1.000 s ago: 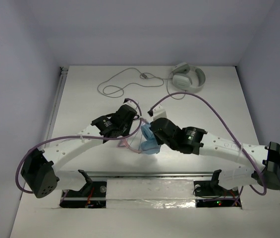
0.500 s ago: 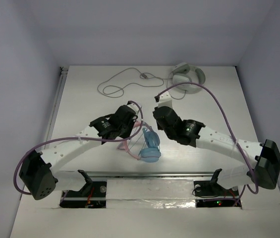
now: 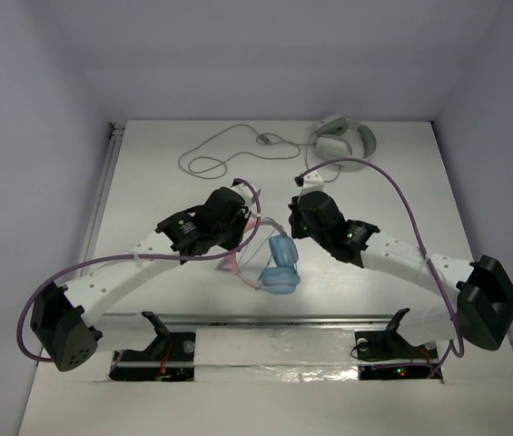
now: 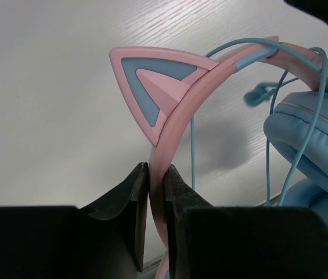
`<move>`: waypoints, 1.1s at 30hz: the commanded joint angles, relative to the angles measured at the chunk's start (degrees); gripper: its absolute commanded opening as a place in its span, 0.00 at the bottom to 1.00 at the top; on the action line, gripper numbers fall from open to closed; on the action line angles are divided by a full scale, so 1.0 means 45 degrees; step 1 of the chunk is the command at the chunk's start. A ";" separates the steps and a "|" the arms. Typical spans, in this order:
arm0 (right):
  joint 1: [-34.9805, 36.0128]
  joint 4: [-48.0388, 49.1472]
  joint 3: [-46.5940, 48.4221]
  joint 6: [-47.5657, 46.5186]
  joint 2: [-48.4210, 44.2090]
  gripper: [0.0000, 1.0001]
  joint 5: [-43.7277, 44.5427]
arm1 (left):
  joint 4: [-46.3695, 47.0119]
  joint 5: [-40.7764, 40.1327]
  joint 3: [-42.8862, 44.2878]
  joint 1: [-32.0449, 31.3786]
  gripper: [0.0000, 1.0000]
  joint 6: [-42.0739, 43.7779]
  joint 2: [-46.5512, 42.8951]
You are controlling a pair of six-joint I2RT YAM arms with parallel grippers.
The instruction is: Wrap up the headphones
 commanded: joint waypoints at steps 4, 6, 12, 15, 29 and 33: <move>-0.1199 0.2219 -0.0960 0.1163 -0.1024 0.00 -0.2057 | 0.1113 0.0181 0.0876 -0.0018 0.00 -0.0337 -0.0483; -0.1200 0.2161 -0.1174 0.1533 -0.1278 0.00 -0.1415 | 0.1464 0.0083 0.0605 -0.0018 0.00 -0.0570 -0.0502; -0.1474 0.1244 -0.1527 0.2626 -0.2623 0.00 0.0674 | 0.3377 -0.0795 0.0271 -0.0018 0.00 -0.1703 -0.0094; -0.1474 0.0600 -0.1741 0.3251 -0.3346 0.00 0.2275 | 0.4744 -0.0815 0.0368 -0.0018 0.00 -0.2368 0.0646; -0.1474 -0.1686 -0.3851 0.4660 -0.9908 1.00 0.3667 | 0.7735 -0.1302 0.1657 0.0216 0.00 -0.2310 0.5258; -0.1474 -0.1765 -0.4066 0.4679 -0.9797 1.00 0.3510 | 0.8048 -0.1693 0.1833 0.0333 0.00 -0.2232 0.6272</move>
